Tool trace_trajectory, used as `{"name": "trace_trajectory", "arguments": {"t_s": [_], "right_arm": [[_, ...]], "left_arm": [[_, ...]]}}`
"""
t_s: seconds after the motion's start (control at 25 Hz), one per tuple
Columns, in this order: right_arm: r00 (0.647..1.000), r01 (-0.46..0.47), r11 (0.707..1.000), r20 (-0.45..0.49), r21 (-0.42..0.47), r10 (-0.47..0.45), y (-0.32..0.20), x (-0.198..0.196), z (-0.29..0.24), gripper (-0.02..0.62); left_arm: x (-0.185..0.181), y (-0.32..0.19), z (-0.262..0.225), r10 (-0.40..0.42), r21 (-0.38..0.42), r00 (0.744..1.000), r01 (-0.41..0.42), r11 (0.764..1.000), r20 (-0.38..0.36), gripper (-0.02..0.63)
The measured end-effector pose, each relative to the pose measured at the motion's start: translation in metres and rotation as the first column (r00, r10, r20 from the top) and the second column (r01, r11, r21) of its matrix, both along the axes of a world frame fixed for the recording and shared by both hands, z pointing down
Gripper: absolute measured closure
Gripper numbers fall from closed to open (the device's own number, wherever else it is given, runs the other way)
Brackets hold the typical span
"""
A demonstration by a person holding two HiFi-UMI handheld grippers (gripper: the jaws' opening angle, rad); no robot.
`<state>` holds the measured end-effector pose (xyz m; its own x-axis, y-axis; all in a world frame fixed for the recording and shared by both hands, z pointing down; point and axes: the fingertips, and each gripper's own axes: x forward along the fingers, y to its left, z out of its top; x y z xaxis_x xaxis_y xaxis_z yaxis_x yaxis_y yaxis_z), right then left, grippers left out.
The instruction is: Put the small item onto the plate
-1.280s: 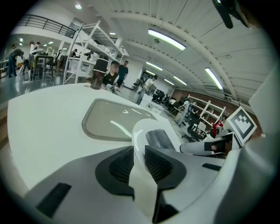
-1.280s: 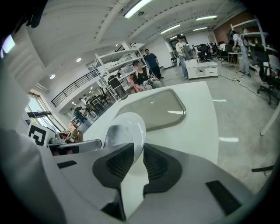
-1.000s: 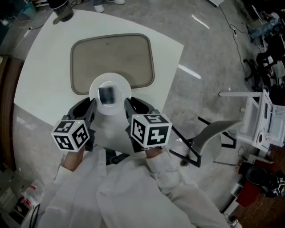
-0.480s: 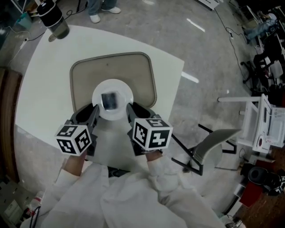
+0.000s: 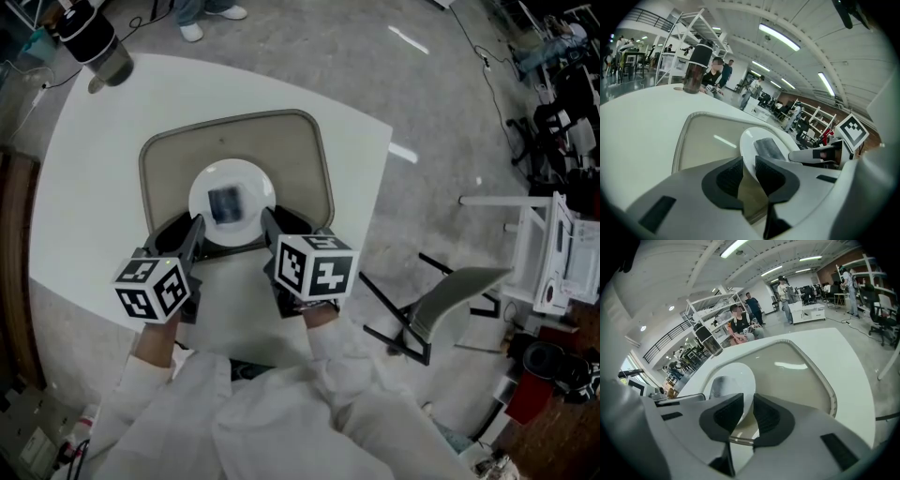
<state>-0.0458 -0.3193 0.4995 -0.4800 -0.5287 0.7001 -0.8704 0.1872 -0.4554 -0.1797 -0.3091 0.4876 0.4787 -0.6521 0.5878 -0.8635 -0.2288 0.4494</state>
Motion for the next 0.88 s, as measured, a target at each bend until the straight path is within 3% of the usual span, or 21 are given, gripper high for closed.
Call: {"name": "trace_trajectory", "arguments": {"t_s": [0.52,0.88], "right_arm": [[1.000,-0.010,1.000,0.003,-0.013,0.010,-0.025,-0.005,0.011,0.520],[0.996,0.024,1.000,-0.081,-0.005,-0.025,-0.029,-0.002,0.016,0.520]], "left_arm": [[-0.002,-0.021,0.011,0.012,-0.006,0.999,-0.012,1.000,0.038,0.520],[0.003,-0.021,0.020,0.048,-0.042,0.991,-0.043,0.998,0.122,0.518]]}}
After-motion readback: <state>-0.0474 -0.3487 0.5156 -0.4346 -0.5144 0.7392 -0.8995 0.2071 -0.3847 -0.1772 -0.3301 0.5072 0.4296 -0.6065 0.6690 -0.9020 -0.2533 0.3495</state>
